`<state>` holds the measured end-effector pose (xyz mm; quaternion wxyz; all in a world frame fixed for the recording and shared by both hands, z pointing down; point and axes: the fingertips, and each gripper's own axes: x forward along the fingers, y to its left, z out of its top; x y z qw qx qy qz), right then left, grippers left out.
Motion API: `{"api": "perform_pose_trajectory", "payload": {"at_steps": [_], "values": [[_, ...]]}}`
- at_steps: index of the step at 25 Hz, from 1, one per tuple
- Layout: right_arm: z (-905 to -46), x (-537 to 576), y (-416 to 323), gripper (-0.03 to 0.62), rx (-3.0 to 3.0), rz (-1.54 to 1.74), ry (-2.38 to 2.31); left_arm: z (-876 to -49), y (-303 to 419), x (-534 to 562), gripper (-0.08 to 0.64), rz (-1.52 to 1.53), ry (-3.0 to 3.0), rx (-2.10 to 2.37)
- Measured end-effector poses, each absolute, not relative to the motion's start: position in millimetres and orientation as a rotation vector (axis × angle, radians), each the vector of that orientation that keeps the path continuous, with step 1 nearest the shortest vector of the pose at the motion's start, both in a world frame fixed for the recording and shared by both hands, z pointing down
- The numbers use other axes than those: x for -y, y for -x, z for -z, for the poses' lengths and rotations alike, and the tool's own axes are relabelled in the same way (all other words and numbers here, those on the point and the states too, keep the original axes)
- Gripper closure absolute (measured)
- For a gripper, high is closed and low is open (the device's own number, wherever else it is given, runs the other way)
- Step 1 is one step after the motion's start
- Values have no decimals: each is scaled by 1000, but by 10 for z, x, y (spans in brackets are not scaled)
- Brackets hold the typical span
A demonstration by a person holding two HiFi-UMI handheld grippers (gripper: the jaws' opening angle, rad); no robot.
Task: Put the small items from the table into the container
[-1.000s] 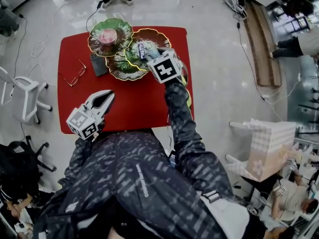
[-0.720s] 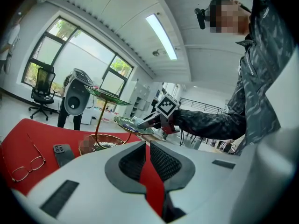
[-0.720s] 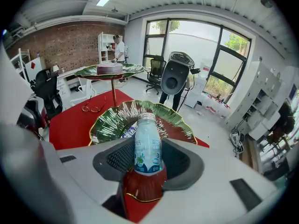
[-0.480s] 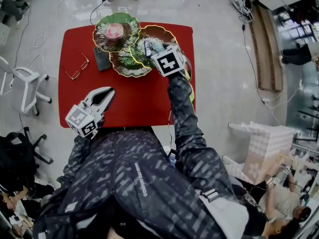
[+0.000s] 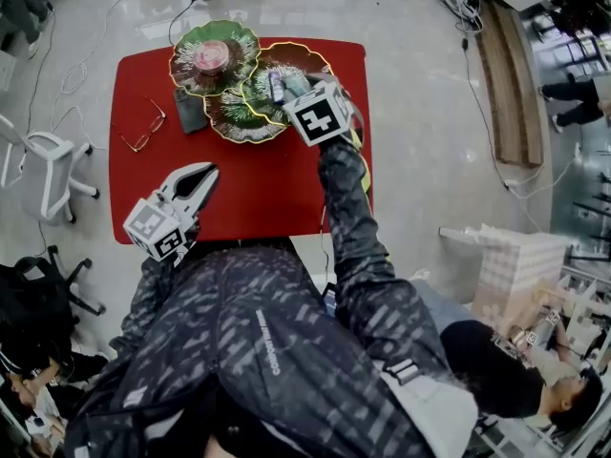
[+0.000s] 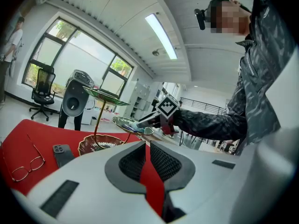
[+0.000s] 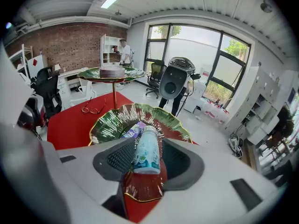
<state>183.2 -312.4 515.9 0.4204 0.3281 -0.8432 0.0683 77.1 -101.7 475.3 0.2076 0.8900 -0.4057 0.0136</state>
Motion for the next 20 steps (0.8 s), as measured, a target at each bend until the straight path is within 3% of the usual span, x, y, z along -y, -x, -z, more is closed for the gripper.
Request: {"api": "perform_pose_trajectory", "payload": {"at_steps": [5,8,11,20], "values": [[-5027,2971,-1771,418,2171,-182,-862,-4757,-773,1022,538,-33,-2463,1141],[-4956,2867,-1792,498,2227,-224,-891,-4767,-811,1019,537,-31,-2453,1140],[-4941,2808,-1814,535,2245,-241,-905,-4767,-804,1052,537,-31,-2456,1141],[-5177,2351,-1712,565,2295,-348,-807,-4774,-764,904,537,1,-2468,1146]]}}
